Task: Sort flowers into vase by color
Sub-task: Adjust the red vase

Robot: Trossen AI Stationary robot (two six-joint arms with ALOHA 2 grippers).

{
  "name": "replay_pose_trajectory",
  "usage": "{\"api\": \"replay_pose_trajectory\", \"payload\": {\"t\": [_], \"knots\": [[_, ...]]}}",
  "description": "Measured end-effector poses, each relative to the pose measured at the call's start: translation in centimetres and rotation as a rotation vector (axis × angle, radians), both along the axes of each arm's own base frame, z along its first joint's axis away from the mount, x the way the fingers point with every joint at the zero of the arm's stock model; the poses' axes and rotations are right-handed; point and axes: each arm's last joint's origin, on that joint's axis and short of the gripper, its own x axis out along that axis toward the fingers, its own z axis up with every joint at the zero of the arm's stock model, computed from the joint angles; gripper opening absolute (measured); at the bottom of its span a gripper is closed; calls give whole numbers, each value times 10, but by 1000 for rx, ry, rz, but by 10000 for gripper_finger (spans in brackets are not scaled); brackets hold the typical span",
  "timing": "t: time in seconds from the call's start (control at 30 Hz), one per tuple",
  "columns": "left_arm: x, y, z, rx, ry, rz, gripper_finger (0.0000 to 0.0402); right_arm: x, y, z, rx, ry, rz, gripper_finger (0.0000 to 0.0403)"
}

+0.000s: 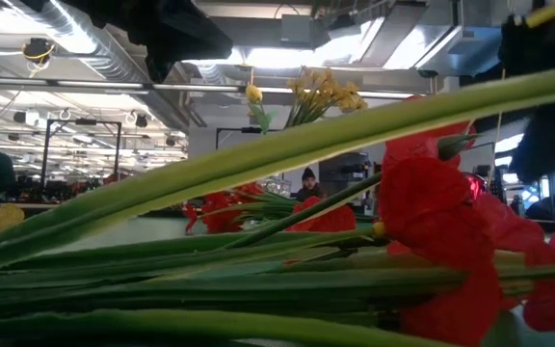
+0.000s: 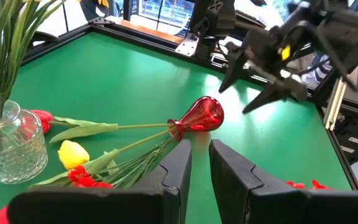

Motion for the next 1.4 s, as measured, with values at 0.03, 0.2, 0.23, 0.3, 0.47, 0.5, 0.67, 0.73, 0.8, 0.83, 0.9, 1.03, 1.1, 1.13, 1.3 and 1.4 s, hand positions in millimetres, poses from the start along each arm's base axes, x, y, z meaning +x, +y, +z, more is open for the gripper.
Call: {"api": "replay_pose_trajectory", "payload": {"t": [0.03,0.2,0.23,0.3,0.47,0.5,0.67,0.73,0.8,0.83,0.9,1.03,1.1,1.13,1.3,1.4], "knots": [[0,0,0,0,0,0,55,1,0,7,-18,3,-2,335],[0,0,0,6,1,-2,55,19,-4,30,-111,-26,34,335],[0,0,0,6,1,-2,55,26,-8,32,-108,-23,39,335],[0,0,0,7,1,-2,55,40,-21,34,-90,4,57,335],[0,0,0,10,6,-3,55,65,-60,34,-45,80,88,335],[0,0,-1,11,12,-3,55,68,-67,34,-40,94,88,335],[-1,0,-2,15,28,-3,55,79,-93,33,-10,128,113,335],[-1,0,-2,16,29,-3,55,85,-100,30,6,131,135,335],[-1,0,-3,16,31,-3,55,90,-103,24,22,147,159,335],[-1,0,-3,16,31,-3,55,93,-104,21,33,151,169,335],[-1,0,-3,18,38,-3,55,96,-105,13,38,188,186,335],[-2,1,-5,15,54,-1,55,100,-105,-6,40,258,192,335],[-2,1,-6,17,61,-1,55,102,-104,-12,43,281,195,335],[-2,1,-6,17,62,-1,55,102,-104,-15,45,291,196,335],[-2,1,-6,12,64,1,55,103,-104,-19,41,309,199,320],[-2,1,-6,9,63,3,55,103,-104,-19,40,310,201,277]]}}
